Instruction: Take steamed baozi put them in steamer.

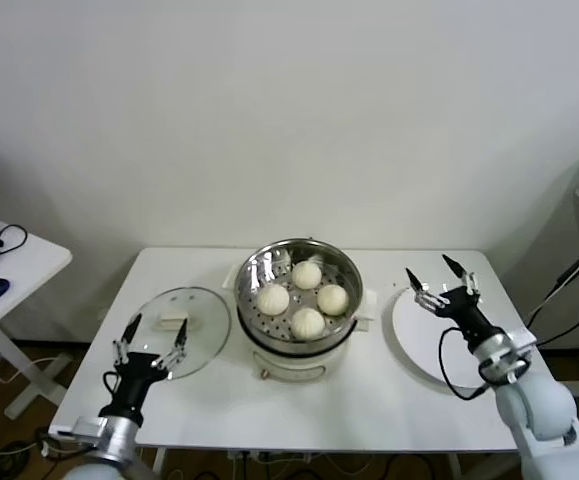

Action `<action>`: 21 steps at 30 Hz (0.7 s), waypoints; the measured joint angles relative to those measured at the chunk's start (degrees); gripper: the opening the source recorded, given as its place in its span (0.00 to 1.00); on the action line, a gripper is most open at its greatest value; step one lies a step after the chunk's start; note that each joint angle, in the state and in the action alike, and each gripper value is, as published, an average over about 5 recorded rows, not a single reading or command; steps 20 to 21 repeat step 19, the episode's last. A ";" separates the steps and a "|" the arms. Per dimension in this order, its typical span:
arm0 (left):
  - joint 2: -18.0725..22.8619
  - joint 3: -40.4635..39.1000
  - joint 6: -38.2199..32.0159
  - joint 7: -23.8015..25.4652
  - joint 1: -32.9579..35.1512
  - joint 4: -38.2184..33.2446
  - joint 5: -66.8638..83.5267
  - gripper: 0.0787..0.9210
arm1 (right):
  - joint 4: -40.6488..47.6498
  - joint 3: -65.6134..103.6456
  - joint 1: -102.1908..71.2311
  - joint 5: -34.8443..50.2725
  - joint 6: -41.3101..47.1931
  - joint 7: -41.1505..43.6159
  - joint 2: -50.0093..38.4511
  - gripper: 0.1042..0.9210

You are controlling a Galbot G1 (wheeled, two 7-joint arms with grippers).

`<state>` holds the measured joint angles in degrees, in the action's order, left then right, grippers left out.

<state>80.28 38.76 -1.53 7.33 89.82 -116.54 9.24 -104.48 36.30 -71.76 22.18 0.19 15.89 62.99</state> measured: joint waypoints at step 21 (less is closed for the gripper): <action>0.33 1.05 2.92 -0.30 2.02 -2.73 -0.77 0.88 | -5.03 6.78 -13.17 0.35 -4.74 0.90 11.05 0.88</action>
